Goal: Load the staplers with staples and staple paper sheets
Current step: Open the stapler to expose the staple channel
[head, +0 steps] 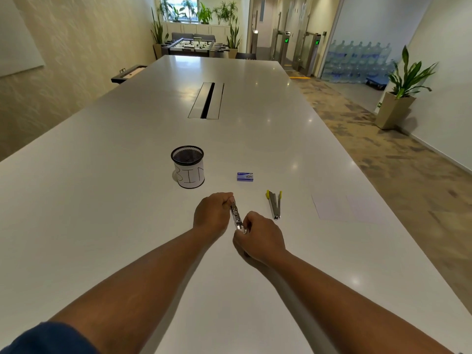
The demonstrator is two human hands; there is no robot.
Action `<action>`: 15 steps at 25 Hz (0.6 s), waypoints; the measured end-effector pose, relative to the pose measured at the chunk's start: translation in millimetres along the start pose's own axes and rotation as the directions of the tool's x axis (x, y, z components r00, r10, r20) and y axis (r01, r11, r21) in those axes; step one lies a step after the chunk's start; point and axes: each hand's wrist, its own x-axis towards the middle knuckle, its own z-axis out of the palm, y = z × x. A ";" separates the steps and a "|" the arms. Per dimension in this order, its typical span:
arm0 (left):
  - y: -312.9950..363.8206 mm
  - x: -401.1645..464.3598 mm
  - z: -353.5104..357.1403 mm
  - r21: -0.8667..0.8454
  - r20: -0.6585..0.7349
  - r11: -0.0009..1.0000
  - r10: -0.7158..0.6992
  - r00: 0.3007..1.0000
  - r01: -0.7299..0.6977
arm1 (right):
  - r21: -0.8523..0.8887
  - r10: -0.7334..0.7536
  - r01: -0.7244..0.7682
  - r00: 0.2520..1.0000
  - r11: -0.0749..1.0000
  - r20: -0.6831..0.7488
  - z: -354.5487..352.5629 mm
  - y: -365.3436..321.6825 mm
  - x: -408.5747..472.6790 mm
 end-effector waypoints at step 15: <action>-20.0 24.6 -6.7 0.210 0.134 0.936 0.260 0.956 -0.284 | 0.133 -0.057 0.008 0.929 0.991 0.366 -28.3 1.0 53.0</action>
